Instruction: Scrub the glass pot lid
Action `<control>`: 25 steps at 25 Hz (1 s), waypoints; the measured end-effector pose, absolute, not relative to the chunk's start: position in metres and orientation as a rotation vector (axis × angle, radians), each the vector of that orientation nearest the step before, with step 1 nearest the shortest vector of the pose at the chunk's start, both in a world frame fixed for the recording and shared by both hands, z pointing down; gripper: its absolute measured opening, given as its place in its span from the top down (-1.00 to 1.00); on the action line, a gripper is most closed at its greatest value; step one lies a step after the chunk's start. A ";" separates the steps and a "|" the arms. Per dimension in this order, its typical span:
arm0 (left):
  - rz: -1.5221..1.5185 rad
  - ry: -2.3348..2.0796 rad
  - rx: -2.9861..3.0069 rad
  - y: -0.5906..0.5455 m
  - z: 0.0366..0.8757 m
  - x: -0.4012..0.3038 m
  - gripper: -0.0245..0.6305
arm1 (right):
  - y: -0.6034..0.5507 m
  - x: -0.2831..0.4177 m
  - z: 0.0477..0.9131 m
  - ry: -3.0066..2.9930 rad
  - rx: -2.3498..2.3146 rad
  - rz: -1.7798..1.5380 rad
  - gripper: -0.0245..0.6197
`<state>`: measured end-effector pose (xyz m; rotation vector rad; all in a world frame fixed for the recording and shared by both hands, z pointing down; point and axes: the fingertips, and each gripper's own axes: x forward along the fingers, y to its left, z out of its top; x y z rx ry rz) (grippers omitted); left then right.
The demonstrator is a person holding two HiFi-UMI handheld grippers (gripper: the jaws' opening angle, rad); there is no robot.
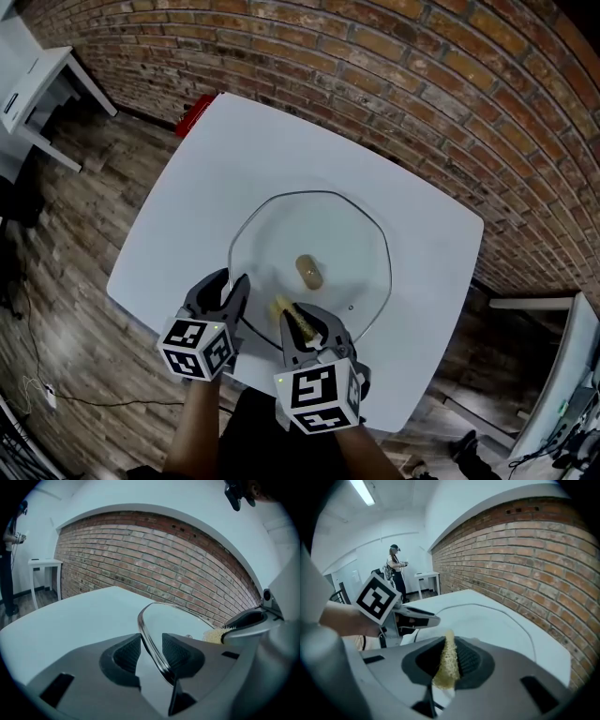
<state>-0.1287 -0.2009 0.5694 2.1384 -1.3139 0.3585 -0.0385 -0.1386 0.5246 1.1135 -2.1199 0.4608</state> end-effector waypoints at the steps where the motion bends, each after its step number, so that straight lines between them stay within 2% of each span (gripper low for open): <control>1: 0.358 -1.316 2.138 -0.201 0.570 -0.129 0.48 | -0.139 -0.029 0.528 -2.099 1.129 0.468 0.74; 13: 0.377 -1.324 2.141 -0.203 0.570 -0.128 0.48 | -0.142 0.085 0.534 -1.878 1.366 0.505 0.74; 25: 0.349 -1.330 2.168 -0.202 0.566 -0.130 0.48 | -0.149 0.081 0.511 -1.977 1.466 0.452 0.74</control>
